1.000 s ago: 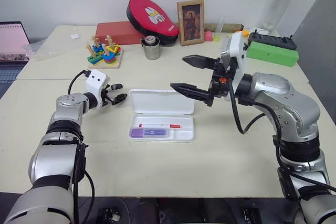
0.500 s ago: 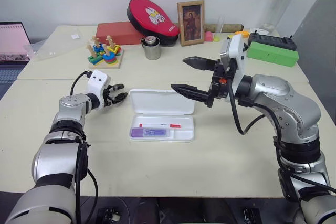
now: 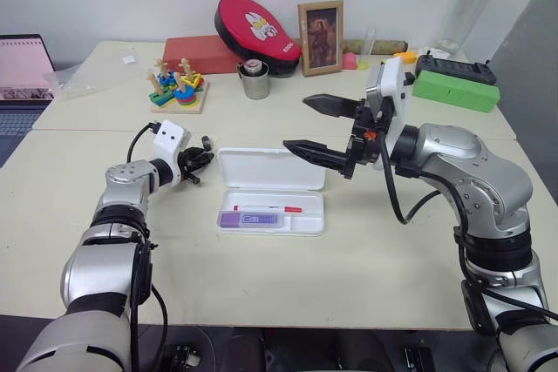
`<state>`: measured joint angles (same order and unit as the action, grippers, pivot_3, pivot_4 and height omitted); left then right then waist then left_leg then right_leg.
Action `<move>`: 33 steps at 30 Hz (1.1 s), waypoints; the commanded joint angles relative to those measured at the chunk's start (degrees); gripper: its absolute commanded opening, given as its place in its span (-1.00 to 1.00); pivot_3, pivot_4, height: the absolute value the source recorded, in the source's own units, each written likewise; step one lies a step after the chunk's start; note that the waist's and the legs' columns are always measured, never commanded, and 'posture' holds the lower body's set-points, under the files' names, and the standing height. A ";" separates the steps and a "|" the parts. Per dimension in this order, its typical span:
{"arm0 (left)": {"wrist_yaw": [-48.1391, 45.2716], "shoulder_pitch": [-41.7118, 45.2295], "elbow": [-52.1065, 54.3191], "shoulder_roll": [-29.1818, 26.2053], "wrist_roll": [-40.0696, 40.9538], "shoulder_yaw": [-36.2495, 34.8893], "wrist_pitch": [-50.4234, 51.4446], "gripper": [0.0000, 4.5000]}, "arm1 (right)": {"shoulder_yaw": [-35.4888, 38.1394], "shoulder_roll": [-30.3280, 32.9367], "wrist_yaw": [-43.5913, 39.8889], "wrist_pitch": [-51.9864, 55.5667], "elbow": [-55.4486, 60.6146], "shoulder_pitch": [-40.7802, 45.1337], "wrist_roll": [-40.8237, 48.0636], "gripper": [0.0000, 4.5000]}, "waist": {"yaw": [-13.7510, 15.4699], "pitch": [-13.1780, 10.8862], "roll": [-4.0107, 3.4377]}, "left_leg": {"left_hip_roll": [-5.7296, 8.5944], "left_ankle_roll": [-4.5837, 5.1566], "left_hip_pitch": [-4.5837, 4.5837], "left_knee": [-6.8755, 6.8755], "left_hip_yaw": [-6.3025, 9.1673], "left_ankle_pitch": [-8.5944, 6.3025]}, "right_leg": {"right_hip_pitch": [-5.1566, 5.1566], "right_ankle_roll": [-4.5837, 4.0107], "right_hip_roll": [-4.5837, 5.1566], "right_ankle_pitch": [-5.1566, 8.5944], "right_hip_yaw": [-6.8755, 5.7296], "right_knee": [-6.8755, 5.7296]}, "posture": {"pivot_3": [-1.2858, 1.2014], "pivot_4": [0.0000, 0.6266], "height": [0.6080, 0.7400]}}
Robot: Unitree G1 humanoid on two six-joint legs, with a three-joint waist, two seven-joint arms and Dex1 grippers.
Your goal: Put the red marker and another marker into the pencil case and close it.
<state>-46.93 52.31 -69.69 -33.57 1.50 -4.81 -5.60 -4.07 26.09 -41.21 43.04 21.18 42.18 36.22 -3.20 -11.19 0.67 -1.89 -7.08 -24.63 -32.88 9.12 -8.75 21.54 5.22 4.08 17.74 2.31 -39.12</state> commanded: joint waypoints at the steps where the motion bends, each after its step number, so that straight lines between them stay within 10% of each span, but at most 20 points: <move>1: 2.58 -0.39 0.10 -0.06 -0.86 0.07 0.40 -0.71 | 1.01 -0.02 -0.03 -1.01 1.73 0.17 0.48 1.00 | -0.01 0.00 0.00 | 0.00 0.00 0.01 0.00 0.00 0.00 | -0.01 0.00 0.00 0.00 0.00 -0.01 | 0.03 -0.52 1.00; 7: 3.13 -0.03 1.80 -0.48 1.49 -2.01 2.61 -0.52 | 1.01 0.07 0.30 -0.99 2.16 -0.28 0.29 1.00 | -0.10 0.00 0.00 | 0.00 0.01 0.09 -0.01 0.00 0.01 | -0.03 0.00 0.00 0.00 0.01 -0.11 | 0.03 -0.52 1.00; 22: 16.27 -5.48 19.10 4.94 7.27 -7.85 13.51 0.72 | 0.74 0.59 -0.67 -1.38 1.62 -0.35 0.18 1.00 | -0.01 0.01 0.01 | 0.00 0.00 0.07 -0.01 0.00 0.01 | -0.07 0.00 0.00 -0.01 0.01 -0.03 | 0.03 -0.52 1.00; 33: 26.26 -2.51 13.15 12.35 7.66 -8.84 14.39 0.76 | 0.37 0.31 -2.02 -1.84 0.01 0.94 -0.50 1.00 | -0.06 0.02 0.01 | 0.01 0.00 0.09 -0.02 0.02 0.01 | -0.10 0.01 0.00 -0.01 -0.01 -0.01 | 0.03 -0.52 1.00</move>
<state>-22.78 48.79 -54.55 -21.93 9.03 -13.32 9.07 -4.12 26.40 -42.74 42.43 20.14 41.72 35.34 -3.26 -11.17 0.68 -1.88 -7.08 -24.53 -32.90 9.14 -8.74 21.43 5.23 4.09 17.73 2.30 -39.13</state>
